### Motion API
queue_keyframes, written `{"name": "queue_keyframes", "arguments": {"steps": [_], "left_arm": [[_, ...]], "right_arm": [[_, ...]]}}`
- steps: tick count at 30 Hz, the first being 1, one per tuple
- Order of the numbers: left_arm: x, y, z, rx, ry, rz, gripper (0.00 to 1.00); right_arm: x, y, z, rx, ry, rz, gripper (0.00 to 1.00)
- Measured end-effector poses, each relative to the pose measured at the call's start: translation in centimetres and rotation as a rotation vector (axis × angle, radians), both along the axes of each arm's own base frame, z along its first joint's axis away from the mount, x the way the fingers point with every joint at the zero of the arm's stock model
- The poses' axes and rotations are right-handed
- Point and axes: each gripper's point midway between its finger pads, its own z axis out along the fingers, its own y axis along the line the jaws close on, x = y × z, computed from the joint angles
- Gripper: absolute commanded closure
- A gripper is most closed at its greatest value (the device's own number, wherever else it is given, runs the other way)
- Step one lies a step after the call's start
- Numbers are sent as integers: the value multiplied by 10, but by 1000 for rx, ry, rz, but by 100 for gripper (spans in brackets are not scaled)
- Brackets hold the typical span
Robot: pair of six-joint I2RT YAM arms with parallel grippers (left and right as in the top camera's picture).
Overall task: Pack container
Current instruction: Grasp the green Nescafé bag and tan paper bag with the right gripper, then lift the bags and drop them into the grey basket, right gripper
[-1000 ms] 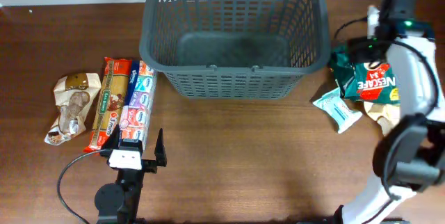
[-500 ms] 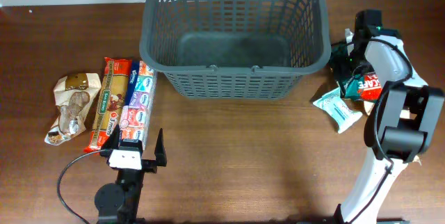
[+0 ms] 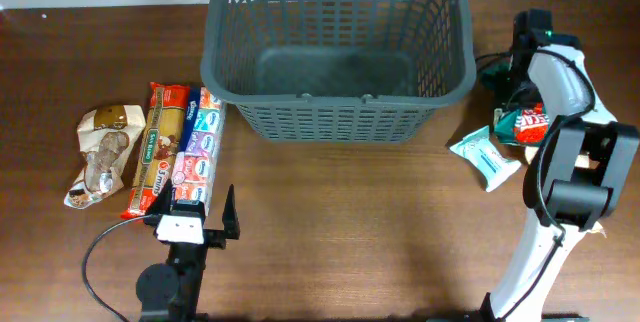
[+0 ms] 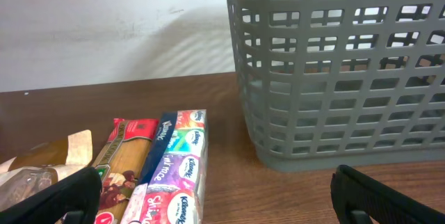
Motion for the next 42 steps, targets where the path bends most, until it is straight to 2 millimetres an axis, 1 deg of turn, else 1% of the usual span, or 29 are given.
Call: {"name": "queue_keyframes", "arguments": {"steps": [1, 3, 5, 6, 8, 10, 12, 13, 14, 15, 16, 17, 18, 19, 21, 22, 23, 24, 25, 26, 28, 30, 32, 33, 36, 39, 40, 42], "left_arm": [[0, 0, 0, 0, 0, 0, 1], [0, 0, 0, 0, 0, 0, 1], [0, 0, 0, 0, 0, 0, 1], [0, 0, 0, 0, 0, 0, 1], [0, 0, 0, 0, 0, 0, 1], [0, 0, 0, 0, 0, 0, 1], [0, 0, 0, 0, 0, 0, 1], [0, 0, 0, 0, 0, 0, 1], [0, 0, 0, 0, 0, 0, 1], [0, 0, 0, 0, 0, 0, 1], [0, 0, 0, 0, 0, 0, 1], [0, 0, 0, 0, 0, 0, 1], [0, 0, 0, 0, 0, 0, 1], [0, 0, 0, 0, 0, 0, 1], [0, 0, 0, 0, 0, 0, 1], [0, 0, 0, 0, 0, 0, 1], [0, 0, 0, 0, 0, 0, 1], [0, 0, 0, 0, 0, 0, 1], [0, 0, 0, 0, 0, 0, 1], [0, 0, 0, 0, 0, 0, 1], [0, 0, 0, 0, 0, 0, 1], [0, 0, 0, 0, 0, 0, 1], [0, 0, 0, 0, 0, 0, 1], [0, 0, 0, 0, 0, 0, 1], [0, 0, 0, 0, 0, 0, 1], [0, 0, 0, 0, 0, 0, 1], [0, 0, 0, 0, 0, 0, 1], [0, 0, 0, 0, 0, 0, 1]], "right_arm": [[-2, 0, 5, 7, 7, -9, 96], [-3, -4, 25, 23, 8, -32, 96], [2, -12, 52, 32, -24, -56, 97], [7, -17, 70, 31, -59, -67, 96], [18, -26, 112, 13, -155, -86, 96], [28, -34, 162, -15, -278, -93, 96], [30, -32, 214, -33, -393, -86, 96], [27, -25, 244, -37, -460, -74, 96], [23, -16, 272, -38, -523, -55, 96], [20, -5, 296, -35, -578, -34, 96], [14, 12, 325, -28, -653, 2, 96], [10, 30, 350, -17, -718, 42, 96], [4, 54, 376, 0, -785, 100, 96], [-1, 73, 392, 17, -830, 147, 96], [-17, 134, 427, 76, -920, 312, 97], [-24, 167, 437, 114, -944, 408, 96], [-31, 195, 442, 137, -953, 494, 96], [-34, 214, 444, 151, -954, 549, 96], [-39, 238, 443, 172, -946, 628, 96], [-41, 259, 439, 191, -932, 691, 96], [-40, 296, 423, 214, -885, 788, 96], [-31, 319, 399, 218, -824, 840, 96], [-15, 335, 368, 210, -748, 865, 97], [-7, 340, 354, 204, -715, 871, 96], [18, 349, 302, 188, -603, 869, 96], [37, 358, 250, 191, -496, 862, 96], [40, 360, 239, 194, -477, 859, 97], [48, 365, 226, 200, -466, 853, 96]]}}
